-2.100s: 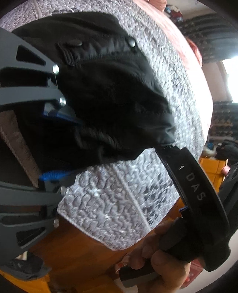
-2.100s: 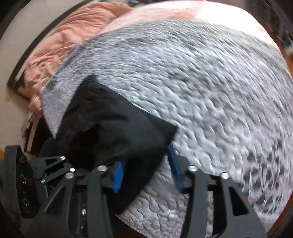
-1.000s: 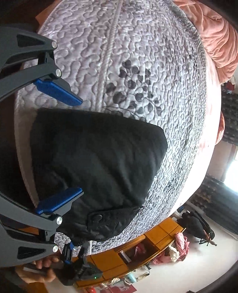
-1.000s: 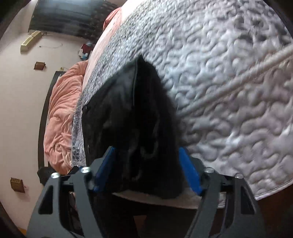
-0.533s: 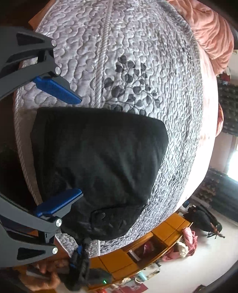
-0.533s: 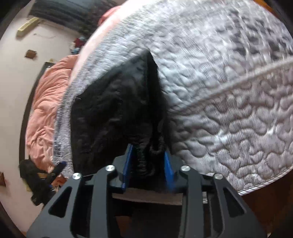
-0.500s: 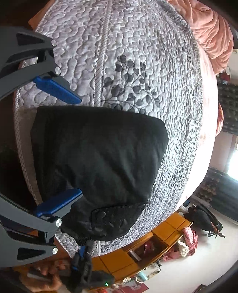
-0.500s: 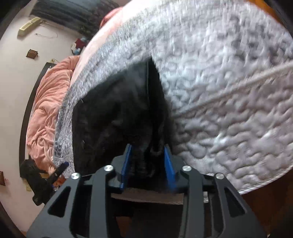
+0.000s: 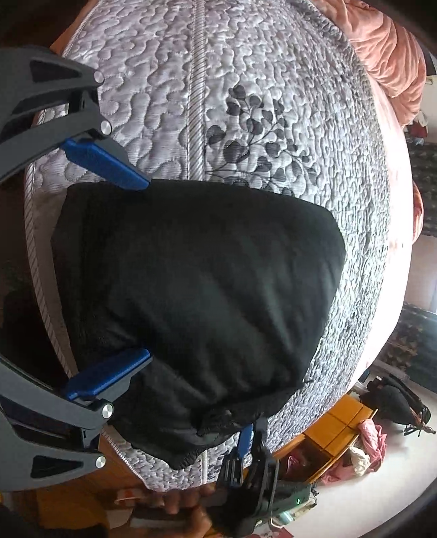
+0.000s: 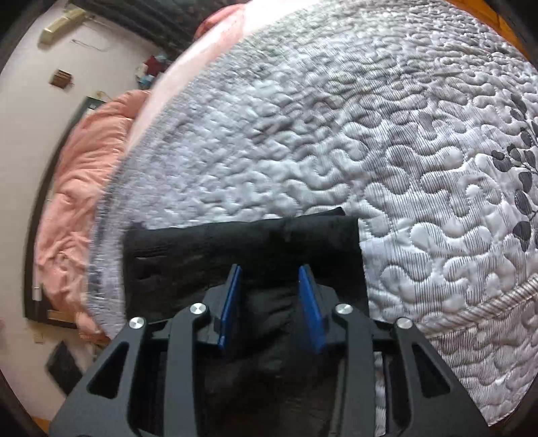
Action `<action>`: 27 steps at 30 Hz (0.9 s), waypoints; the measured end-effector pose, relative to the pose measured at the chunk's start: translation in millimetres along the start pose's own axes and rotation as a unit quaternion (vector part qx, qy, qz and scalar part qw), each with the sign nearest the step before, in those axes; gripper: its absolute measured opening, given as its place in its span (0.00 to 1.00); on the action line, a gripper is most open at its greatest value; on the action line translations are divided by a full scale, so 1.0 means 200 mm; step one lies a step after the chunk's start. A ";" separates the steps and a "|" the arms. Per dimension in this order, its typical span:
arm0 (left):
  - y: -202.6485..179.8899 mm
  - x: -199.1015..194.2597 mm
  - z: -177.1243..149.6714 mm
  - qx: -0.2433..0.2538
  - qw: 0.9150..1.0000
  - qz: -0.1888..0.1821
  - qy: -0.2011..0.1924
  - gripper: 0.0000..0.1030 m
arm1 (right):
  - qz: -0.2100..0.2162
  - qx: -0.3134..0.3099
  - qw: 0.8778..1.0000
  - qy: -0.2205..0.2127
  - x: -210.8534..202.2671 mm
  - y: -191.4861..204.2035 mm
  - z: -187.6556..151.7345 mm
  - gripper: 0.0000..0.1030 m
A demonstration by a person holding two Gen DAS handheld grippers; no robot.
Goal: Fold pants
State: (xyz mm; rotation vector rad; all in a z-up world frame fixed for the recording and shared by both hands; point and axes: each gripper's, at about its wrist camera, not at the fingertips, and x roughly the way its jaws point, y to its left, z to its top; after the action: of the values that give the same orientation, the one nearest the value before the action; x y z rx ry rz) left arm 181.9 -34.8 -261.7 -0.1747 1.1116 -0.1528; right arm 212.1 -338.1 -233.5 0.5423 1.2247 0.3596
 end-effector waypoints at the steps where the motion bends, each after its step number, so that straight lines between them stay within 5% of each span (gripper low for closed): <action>1: 0.01 -0.01 0.00 -0.003 1.000 -0.003 -0.001 0.93 | 0.008 0.000 1.000 -0.015 -0.08 -0.01 -0.03 0.38; 6: 0.07 -0.08 0.00 -0.018 1.000 -0.010 -0.012 0.93 | 0.054 0.006 0.998 -0.025 -0.31 -0.04 -0.28 0.41; 13: 0.14 -0.13 0.00 -0.032 0.999 -0.015 -0.014 0.93 | 0.027 0.021 0.999 0.024 -0.10 -0.13 -0.51 0.36; 15: 0.19 -0.15 0.03 -0.039 0.998 -0.042 -0.013 0.93 | 0.055 0.023 0.998 0.020 -0.15 -0.11 -0.50 0.56; 16: 0.23 -0.17 0.05 -0.052 0.996 -0.072 -0.011 0.93 | 0.072 0.021 0.997 0.014 -0.20 -0.10 -0.49 0.82; 17: 0.29 -0.18 0.08 -0.071 0.992 -0.108 -0.006 0.95 | 0.070 0.017 0.997 0.005 -0.25 -0.09 -0.48 0.96; 21: 0.51 -0.11 0.22 -0.139 0.968 -0.208 0.037 0.96 | 0.090 0.051 0.995 0.013 -0.32 -0.23 -0.40 0.96; 27: 0.66 0.10 0.36 -0.185 0.943 -0.260 0.091 0.96 | 0.127 0.120 0.984 0.046 -0.20 -0.47 -0.32 0.97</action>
State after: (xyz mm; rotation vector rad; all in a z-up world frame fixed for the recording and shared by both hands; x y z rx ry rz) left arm 259.5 94.5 -277.7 -0.8073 1.2520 -0.4382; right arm 136.1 -424.8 -271.5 0.9027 1.2987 0.4584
